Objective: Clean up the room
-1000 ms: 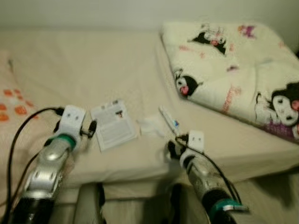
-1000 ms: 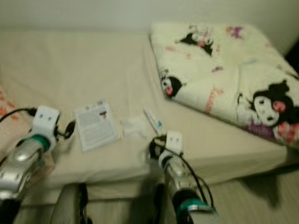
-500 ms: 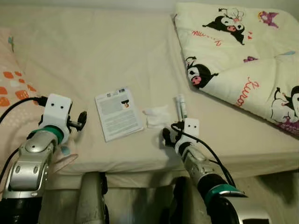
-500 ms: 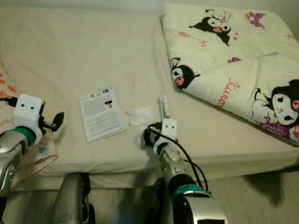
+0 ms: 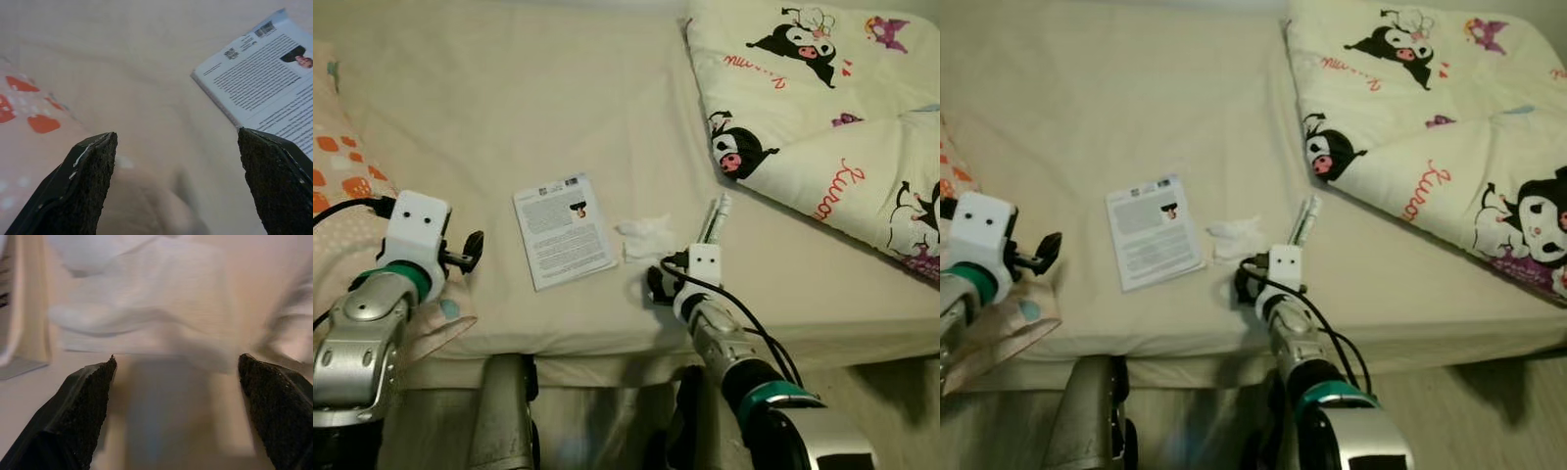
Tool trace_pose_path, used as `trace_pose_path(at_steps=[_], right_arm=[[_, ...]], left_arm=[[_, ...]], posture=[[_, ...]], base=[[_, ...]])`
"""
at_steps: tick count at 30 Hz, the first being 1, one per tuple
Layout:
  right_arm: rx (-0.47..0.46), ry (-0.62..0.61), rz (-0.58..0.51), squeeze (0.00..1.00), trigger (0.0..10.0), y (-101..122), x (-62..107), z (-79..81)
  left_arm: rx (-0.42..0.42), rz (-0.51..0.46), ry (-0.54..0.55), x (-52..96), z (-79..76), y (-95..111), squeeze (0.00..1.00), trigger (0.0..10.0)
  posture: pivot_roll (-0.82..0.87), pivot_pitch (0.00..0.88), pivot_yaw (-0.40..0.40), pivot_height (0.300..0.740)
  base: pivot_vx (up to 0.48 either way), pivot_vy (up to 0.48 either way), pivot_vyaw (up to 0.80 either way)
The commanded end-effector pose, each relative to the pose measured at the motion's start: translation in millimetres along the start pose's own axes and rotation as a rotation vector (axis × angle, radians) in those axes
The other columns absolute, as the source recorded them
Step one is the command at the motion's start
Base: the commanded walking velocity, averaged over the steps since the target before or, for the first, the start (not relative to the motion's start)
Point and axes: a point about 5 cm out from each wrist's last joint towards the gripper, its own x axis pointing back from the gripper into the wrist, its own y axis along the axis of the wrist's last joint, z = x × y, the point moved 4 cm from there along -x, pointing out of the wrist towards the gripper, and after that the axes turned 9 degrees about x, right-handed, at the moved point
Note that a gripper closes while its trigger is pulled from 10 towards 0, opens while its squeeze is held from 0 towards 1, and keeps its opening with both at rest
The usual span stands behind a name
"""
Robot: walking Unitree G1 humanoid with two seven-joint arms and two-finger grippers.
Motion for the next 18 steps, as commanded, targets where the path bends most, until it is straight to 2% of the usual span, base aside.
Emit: trace_pose_path(at_steps=[1, 4, 5, 6, 7, 18], right_arm=[[-0.024, 0.029, 0.048, 0.00, 10.0, -15, 3.0, 8.6], [-0.024, 0.029, 0.048, 0.00, 10.0, -15, 3.0, 8.6], [-0.043, 0.040, 0.030, 0.00, 3.6, -12, 2.3, 10.4], [-0.043, 0.040, 0.030, 0.00, 3.6, -12, 2.3, 10.4], [-0.061, 0.047, 0.011, 0.00, 0.0, -7, 1.6, 11.2], [-0.062, 0.046, -0.016, 0.00, 0.0, -1, 0.3, 11.8]], left_arm=[[0.005, 0.027, -0.001, 4.4, 2.4, -6, 0.00, 10.0], [0.005, 0.027, -0.001, 4.4, 2.4, -6, 0.00, 10.0], [0.003, 0.034, 0.000, 6.0, 2.8, -6, 0.00, 10.0], [0.003, 0.034, 0.000, 6.0, 2.8, -6, 0.00, 10.0], [0.001, 0.040, -0.002, 7.2, 1.9, -7, 0.00, 10.0], [-0.011, 0.057, -0.010, 10.8, -0.4, -9, 0.00, 10.0]], posture=[[0.42, 0.322, -0.056, 0.548], [0.42, 0.322, -0.056, 0.548], [0.42, 0.324, -0.055, 0.548], [0.42, 0.324, -0.055, 0.548], [0.42, 0.324, -0.055, 0.548], [0.42, 0.320, -0.061, 0.548]], base=[[0.000, 0.000, 0.00], [0.000, 0.000, 0.00], [0.000, 0.000, 0.00], [0.000, 0.000, 0.00], [0.000, 0.000, 0.00], [0.000, 0.000, 0.00]])
